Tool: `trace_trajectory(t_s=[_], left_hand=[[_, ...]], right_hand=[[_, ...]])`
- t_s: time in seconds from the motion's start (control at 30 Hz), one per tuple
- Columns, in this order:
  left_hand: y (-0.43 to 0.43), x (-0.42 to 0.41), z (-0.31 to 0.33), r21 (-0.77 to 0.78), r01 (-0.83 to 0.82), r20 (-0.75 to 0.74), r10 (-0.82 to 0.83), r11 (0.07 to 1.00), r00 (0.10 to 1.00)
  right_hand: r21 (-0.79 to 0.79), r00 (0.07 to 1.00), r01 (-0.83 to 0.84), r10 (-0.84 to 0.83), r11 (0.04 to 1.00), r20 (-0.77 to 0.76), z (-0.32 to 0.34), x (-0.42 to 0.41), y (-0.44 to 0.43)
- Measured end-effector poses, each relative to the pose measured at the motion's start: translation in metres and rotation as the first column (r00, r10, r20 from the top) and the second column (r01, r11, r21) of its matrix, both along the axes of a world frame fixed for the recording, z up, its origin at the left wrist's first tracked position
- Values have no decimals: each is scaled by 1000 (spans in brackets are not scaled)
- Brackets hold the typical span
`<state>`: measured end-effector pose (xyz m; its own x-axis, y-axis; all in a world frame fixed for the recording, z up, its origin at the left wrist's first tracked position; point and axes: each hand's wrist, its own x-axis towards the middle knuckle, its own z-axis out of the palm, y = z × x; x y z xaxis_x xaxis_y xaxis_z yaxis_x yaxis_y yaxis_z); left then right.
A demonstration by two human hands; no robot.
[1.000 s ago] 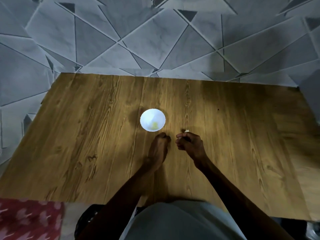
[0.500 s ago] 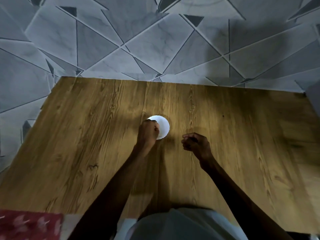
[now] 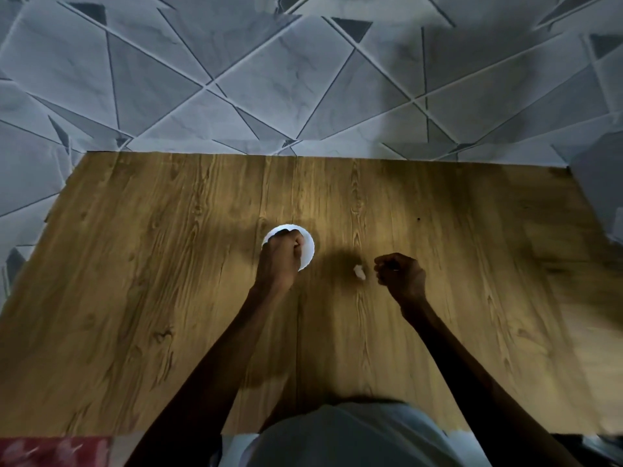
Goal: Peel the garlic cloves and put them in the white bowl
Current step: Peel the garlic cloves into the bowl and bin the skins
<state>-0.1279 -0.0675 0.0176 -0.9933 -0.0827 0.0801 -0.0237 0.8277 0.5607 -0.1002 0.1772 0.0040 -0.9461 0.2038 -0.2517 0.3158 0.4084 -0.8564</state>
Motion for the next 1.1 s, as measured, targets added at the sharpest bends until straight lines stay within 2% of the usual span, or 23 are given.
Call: trace_trajectory(t_s=[0.1,0.17,0.3,0.4,0.47,0.5,0.57,0.6,0.67,0.9,1.1], left_hand=[[24,17,4,134,55,-72,-45,989,996],[40,27,-1,200,115,-40,-109,973,993],[64,35,-25,278,119,150,-165,953,975],[72,36,-40,325,15,307,-121,946,944],[74,34,-42,331,-48,363,-80,942,928],[76,32,-42,354,-67,371,-74,933,926],[77,32,-38,462,-94,369,-94,882,925],[77,34,-35,524,-111,379,-115,844,918],[74,38,-34,619,-140,383,-141,773,913],[78,52,-19,733,-162,314,-117,661,942],[87,60,-5,704,-138,240,-51,696,969]], right_hand=[[161,996,-89,88,983,13,-15,-4,6],[219,985,-169,174,961,-3,-20,-5,-1],[418,947,-262,316,870,-65,-26,-6,-20],[436,929,-299,363,849,-69,-30,-9,-24],[371,937,-291,341,882,-75,-30,-10,-21],[268,949,-275,305,924,-80,-27,-8,-19],[-44,969,-237,233,971,-80,-19,-1,-14],[-188,972,-233,222,954,-78,-15,4,-11],[-337,971,-240,231,910,-68,-11,12,-5],[-430,977,-194,213,882,-2,1,25,-1],[-409,973,-204,230,889,16,17,27,-1]])
